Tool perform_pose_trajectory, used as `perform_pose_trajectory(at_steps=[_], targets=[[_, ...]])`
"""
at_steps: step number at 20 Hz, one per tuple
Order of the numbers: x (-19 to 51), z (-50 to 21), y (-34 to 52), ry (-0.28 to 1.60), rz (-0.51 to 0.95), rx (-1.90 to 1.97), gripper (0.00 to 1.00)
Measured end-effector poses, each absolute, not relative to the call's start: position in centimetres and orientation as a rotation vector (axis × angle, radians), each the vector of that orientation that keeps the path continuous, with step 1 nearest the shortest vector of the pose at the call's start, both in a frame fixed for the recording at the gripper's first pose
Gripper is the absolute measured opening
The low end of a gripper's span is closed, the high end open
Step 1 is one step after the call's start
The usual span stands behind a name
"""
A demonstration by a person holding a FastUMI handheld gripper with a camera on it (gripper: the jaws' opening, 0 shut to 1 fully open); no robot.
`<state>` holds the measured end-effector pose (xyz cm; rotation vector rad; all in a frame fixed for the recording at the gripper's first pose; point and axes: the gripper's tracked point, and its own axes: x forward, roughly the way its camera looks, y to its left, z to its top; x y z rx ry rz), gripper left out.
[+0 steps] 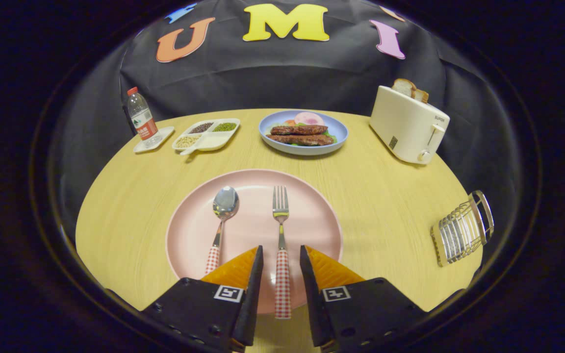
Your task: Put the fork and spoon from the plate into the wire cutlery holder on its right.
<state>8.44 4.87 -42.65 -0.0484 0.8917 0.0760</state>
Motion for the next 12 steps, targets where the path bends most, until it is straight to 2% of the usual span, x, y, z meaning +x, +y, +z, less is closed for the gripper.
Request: perform_pose_trajectory(at_steps=[1, 4, 5, 6, 9, 12], targets=[[8.3, -43.0, 5.0, 0.910, 0.078, -0.043, 0.32], [8.2, -43.4, 4.8, 0.933, 0.065, -0.059, 0.20], [8.4, -43.6, 4.7, 0.932, 0.064, -0.075, 0.11], [8.0, -43.0, 4.9, 0.938, 0.073, -0.081, 0.11], [7.2, -40.8, 5.4, 0.935, 0.115, -0.086, 0.03], [6.1, -38.3, 5.4, 0.918, 0.168, -0.100, 0.03]])
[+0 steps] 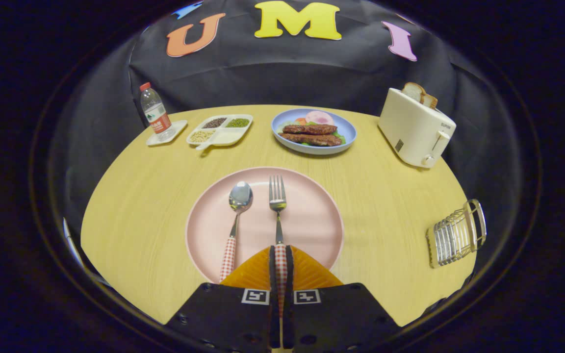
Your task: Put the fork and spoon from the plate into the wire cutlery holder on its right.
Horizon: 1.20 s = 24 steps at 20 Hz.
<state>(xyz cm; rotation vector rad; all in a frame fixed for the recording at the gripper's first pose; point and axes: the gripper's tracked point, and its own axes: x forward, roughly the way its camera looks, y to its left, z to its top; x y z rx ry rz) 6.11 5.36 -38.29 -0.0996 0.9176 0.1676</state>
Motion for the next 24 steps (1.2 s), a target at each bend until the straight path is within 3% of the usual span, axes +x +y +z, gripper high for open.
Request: perform_pose_trajectory(at_steps=[6, 13, 19, 24], targets=[[4.2, -32.2, 1.4, 0.875, 0.206, -0.154, 0.03], [2.8, -27.7, -9.7, 0.890, 0.150, -0.126, 0.03], [3.9, -25.5, -20.5, 0.886, 0.084, -0.084, 0.03], [3.4, -26.1, -25.3, 0.990, 0.085, -0.121, 0.03]])
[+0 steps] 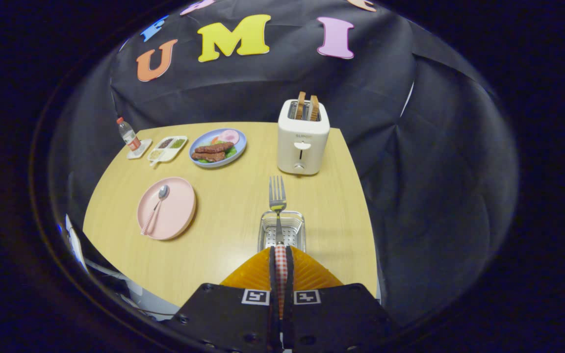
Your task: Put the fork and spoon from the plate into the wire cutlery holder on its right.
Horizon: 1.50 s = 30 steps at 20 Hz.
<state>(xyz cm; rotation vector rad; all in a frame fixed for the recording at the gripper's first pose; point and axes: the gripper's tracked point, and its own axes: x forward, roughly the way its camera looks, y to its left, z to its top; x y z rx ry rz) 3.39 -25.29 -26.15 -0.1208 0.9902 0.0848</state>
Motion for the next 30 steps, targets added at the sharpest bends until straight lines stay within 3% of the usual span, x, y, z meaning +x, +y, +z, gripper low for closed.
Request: perform_pose_trajectory(at_steps=[6, 11, 18, 25, 30], targets=[[3.5, -27.0, -26.1, 1.159, 0.057, -0.055, 0.03], [4.8, -27.5, -27.6, 1.314, -0.061, 0.054, 0.03], [3.7, -27.4, -26.0, 1.460, 0.029, -0.044, 0.03], [3.9, -29.7, -25.3, 1.702, 0.017, -0.062, 0.03], [5.2, -30.8, -25.0, 1.763, 0.041, -0.134, 0.03]])
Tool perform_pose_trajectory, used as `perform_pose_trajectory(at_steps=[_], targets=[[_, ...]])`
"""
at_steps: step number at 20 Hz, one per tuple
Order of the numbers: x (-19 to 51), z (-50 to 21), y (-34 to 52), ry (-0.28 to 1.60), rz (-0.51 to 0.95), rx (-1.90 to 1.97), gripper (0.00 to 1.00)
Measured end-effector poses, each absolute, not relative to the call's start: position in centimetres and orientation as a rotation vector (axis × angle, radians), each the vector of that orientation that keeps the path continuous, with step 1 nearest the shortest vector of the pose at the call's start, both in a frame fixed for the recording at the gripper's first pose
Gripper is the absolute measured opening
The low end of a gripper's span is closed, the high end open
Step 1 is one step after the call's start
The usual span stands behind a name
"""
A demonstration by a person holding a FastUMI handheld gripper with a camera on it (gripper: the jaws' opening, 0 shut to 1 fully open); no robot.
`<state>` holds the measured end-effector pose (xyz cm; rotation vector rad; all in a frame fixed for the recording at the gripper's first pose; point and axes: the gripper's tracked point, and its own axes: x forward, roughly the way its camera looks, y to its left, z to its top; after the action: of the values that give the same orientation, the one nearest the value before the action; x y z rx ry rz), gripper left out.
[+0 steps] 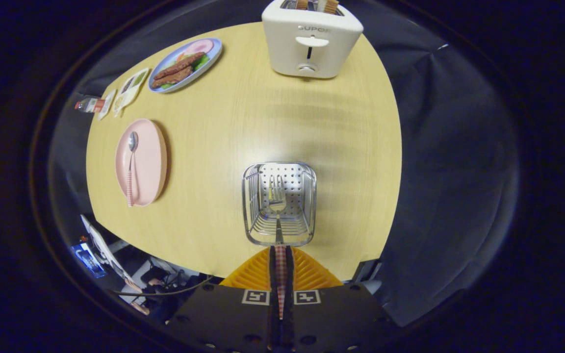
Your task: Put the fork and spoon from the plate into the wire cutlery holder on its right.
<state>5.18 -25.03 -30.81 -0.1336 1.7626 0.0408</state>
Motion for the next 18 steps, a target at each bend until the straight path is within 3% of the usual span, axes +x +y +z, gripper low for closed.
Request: perform_pose_trajectory(at_steps=[5, 11, 14, 16, 17, 18], targets=[[5.7, -32.2, -24.6, 1.815, 0.027, -0.114, 0.06], [5.8, -32.3, -23.4, 1.727, 0.056, -0.048, 0.12], [5.3, -31.5, -22.9, 1.667, 0.054, -0.032, 0.27], [5.9, -30.9, -22.3, 1.571, 0.053, -0.051, 0.44], [6.0, -30.5, -21.9, 1.532, 0.056, -0.065, 0.60], [5.9, -30.1, -21.5, 1.498, 0.057, -0.078, 0.66]])
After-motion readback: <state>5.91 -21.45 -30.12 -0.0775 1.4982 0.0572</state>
